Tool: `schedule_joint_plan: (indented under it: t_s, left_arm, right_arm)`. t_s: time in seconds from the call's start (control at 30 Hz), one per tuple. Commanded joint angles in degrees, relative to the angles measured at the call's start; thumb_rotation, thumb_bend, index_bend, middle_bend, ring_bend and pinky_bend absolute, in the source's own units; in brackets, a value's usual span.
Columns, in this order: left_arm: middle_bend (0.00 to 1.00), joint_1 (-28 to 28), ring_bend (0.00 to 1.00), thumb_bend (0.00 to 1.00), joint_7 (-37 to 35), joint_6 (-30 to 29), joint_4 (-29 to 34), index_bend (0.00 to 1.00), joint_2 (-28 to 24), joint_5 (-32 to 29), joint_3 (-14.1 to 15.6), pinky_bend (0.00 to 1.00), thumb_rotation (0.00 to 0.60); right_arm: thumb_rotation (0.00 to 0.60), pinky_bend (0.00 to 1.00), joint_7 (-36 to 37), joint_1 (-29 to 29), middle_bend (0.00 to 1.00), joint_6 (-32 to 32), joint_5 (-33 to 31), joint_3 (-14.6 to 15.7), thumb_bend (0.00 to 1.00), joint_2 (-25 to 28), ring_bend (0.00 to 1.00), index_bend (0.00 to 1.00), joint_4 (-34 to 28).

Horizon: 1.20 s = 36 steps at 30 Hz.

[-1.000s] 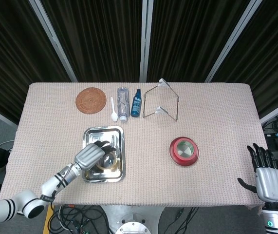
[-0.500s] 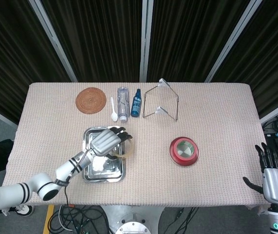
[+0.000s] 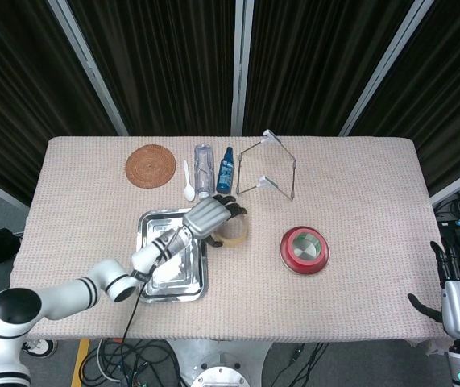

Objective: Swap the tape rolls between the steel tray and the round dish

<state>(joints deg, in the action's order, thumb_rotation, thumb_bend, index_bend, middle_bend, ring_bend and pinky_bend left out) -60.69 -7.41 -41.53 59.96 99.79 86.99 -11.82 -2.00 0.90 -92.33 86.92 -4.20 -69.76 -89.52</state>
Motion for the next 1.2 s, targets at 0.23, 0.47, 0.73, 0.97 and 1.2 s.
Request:
schedule_joint_plan:
  t_s: [0.23, 0.47, 0.73, 0.97, 1.2]
  left_arm:
    - [0.17, -3.02, 0.11, 0.16, -6.09, -1.09, -8.49, 0.12, 5.36, 1.54, 2.11, 0.28, 0.600]
    - [0.04, -2.07, 0.07, 0.08, -7.92, -4.96, -9.76, 0.08, 5.43, 2.45, 3.68, 0.26, 0.600]
    - [0.06, 9.33, 0.07, 0.07, 1.53, -13.32, 5.50, 0.08, -7.03, -1.76, 6.80, 0.25, 0.600]
    - [0.09, 24.76, 0.06, 0.07, 11.26, -26.01, 22.01, 0.09, -20.64, -8.84, 10.61, 0.23, 0.600]
    - [0.09, 35.73, 0.05, 0.07, 12.35, -37.19, 28.12, 0.09, -26.07, -7.02, 15.21, 0.22, 0.600]
  right_arm:
    - [0.600, 0.00, 1.00, 0.19, 0.00, -0.18, -0.01, -0.11, 0.05, -0.25, 0.00, 0.00, 0.89]
    - [0.600, 0.00, 1.17, 0.10, 0.00, 0.09, -0.04, -0.18, 0.04, -0.22, 0.00, 0.00, 0.90]
    - [0.600, 0.00, -2.41, -2.85, 0.00, 5.37, 0.20, -0.01, 0.04, 1.58, 0.00, 0.00, -3.27]
    - [0.600, 0.00, -11.78, -11.09, 0.00, 17.45, -1.37, -1.83, 0.05, 4.00, 0.00, 0.00, -11.97]
    - [0.600, 0.00, -24.08, -21.42, 0.00, 31.24, -11.16, -5.26, 0.04, 0.98, 0.00, 0.00, -15.83]
